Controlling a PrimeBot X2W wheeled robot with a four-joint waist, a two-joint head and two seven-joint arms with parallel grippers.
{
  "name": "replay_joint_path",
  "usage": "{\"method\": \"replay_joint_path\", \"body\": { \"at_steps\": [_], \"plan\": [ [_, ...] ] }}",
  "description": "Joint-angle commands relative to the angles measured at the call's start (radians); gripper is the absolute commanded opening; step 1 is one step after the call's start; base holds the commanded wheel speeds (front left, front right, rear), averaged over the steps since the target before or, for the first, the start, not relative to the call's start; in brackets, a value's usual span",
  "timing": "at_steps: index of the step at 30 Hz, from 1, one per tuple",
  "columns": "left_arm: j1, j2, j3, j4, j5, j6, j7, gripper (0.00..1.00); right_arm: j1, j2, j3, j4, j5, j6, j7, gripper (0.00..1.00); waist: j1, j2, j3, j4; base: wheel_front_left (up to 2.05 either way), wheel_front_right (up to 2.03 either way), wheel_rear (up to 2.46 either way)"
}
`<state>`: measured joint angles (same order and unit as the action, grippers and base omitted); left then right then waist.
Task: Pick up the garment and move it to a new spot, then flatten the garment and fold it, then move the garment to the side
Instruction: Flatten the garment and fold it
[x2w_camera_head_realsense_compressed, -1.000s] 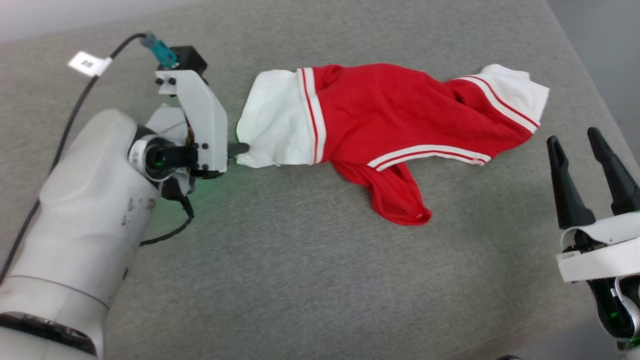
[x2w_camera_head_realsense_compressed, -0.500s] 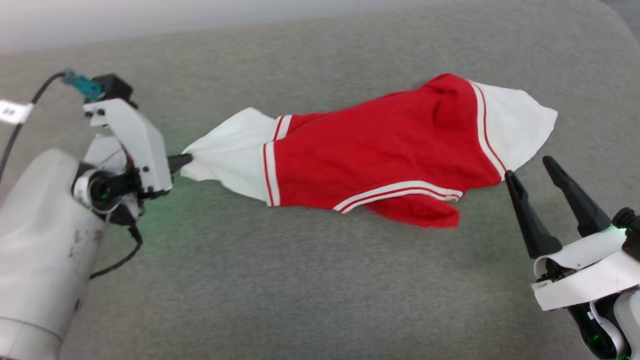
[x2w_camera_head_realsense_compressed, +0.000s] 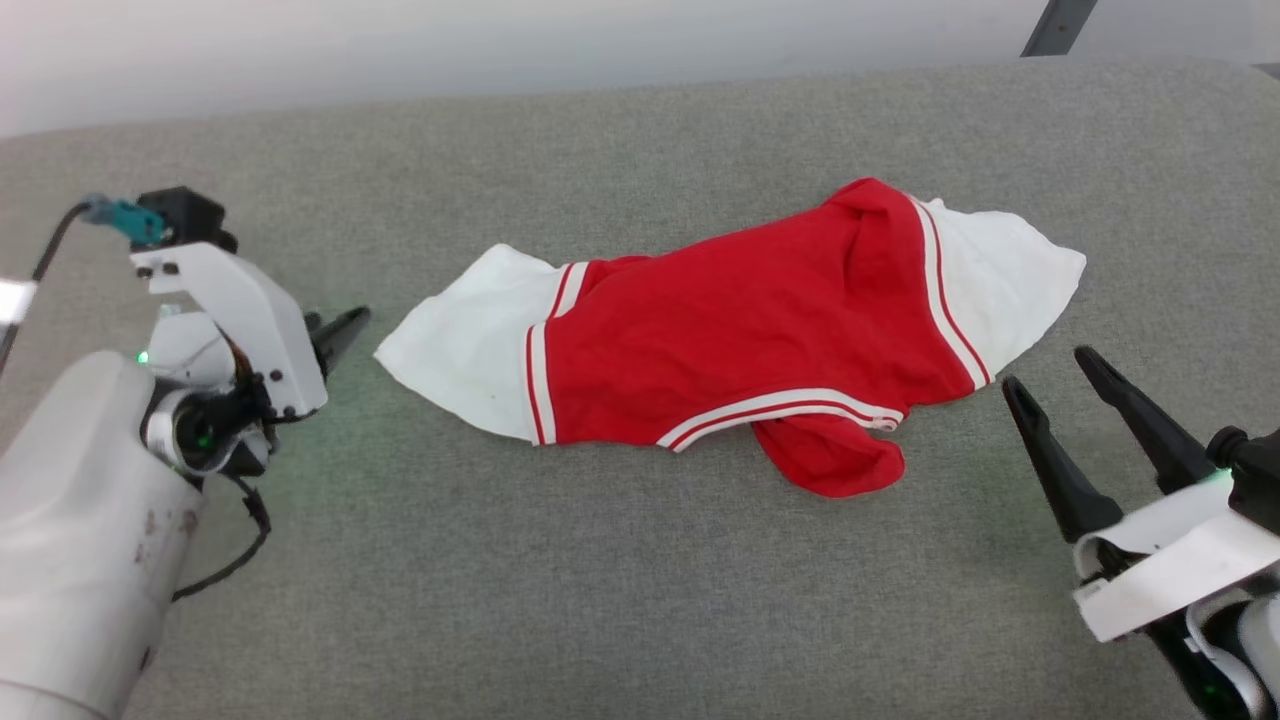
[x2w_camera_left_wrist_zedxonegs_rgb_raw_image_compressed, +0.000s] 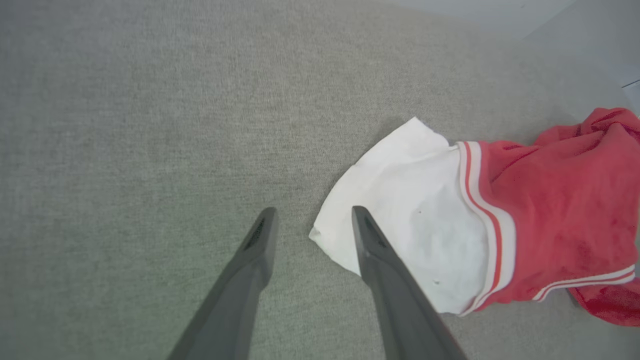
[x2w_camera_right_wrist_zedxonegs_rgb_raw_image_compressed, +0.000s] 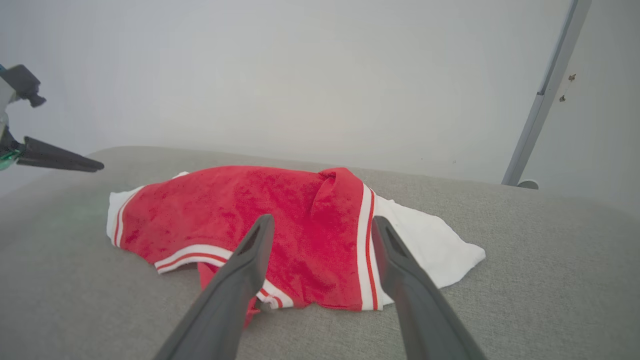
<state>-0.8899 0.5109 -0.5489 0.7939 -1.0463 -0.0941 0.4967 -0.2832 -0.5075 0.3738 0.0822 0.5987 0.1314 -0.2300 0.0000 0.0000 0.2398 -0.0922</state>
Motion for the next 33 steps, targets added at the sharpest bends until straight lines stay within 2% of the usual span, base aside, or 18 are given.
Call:
{"method": "replay_joint_path", "body": {
  "at_steps": [1, 4, 7, 10, 16, 18, 22, 26, 33],
  "plan": [
    [0.023, 0.008, 0.006, -0.013, 0.015, -0.004, -0.043, 1.00, -0.005, -0.024, 0.007, 0.020, -0.015, -0.001, 0.016, 1.00, 0.0000, 0.0000, -0.006, 0.004, 0.00, 0.00, 0.00],
    [0.063, 0.022, 0.009, -0.052, 0.053, -0.006, -0.173, 1.00, -0.023, -0.061, 0.028, 0.051, -0.025, -0.001, 0.060, 1.00, 0.0000, 0.0000, -0.011, 0.016, 0.00, 0.00, 0.00],
    [0.125, 0.018, 0.006, -0.111, 0.098, -0.005, -0.323, 1.00, -0.052, -0.125, 0.079, 0.070, -0.017, -0.002, 0.124, 1.00, 0.0000, 0.0000, -0.011, 0.035, 0.00, 0.00, 0.00],
    [0.198, -0.003, -0.011, -0.169, 0.144, 0.008, -0.457, 1.00, -0.092, -0.209, 0.159, 0.085, 0.013, -0.001, 0.216, 1.00, 0.0000, 0.0000, -0.009, 0.067, 0.00, 0.00, 0.00],
    [0.331, -0.078, -0.039, -0.254, 0.214, 0.065, -0.673, 1.00, -0.220, -0.411, 0.346, 0.104, 0.099, -0.002, 0.397, 1.00, 0.0000, 0.0000, 0.013, 0.147, 0.00, 0.00, 0.00],
    [0.363, -0.102, -0.048, -0.281, 0.232, 0.091, -0.710, 1.00, -0.279, -0.472, 0.399, 0.110, 0.129, -0.002, 0.438, 1.00, 0.0000, 0.0000, 0.026, 0.175, 0.00, 0.00, 0.00],
    [0.416, -0.132, -0.041, -0.336, 0.258, 0.128, -0.746, 1.00, -0.394, -0.553, 0.505, 0.139, 0.179, -0.002, 0.497, 1.00, 0.0000, 0.0000, 0.058, 0.225, 0.00, 0.00, 0.00],
    [0.447, -0.145, -0.037, -0.398, 0.289, 0.149, -0.757, 1.00, -0.495, -0.592, 0.605, 0.159, 0.258, -0.002, 0.513, 1.00, 0.0000, 0.0000, 0.095, 0.272, 0.00, 0.00, 0.00],
    [0.469, -0.144, -0.014, -0.502, 0.322, 0.179, -0.761, 1.00, -0.639, -0.646, 0.814, 0.190, 0.304, -0.002, 0.539, 1.00, 0.0000, 0.0000, 0.139, 0.323, 0.00, 0.00, 0.00]
  ]
}}
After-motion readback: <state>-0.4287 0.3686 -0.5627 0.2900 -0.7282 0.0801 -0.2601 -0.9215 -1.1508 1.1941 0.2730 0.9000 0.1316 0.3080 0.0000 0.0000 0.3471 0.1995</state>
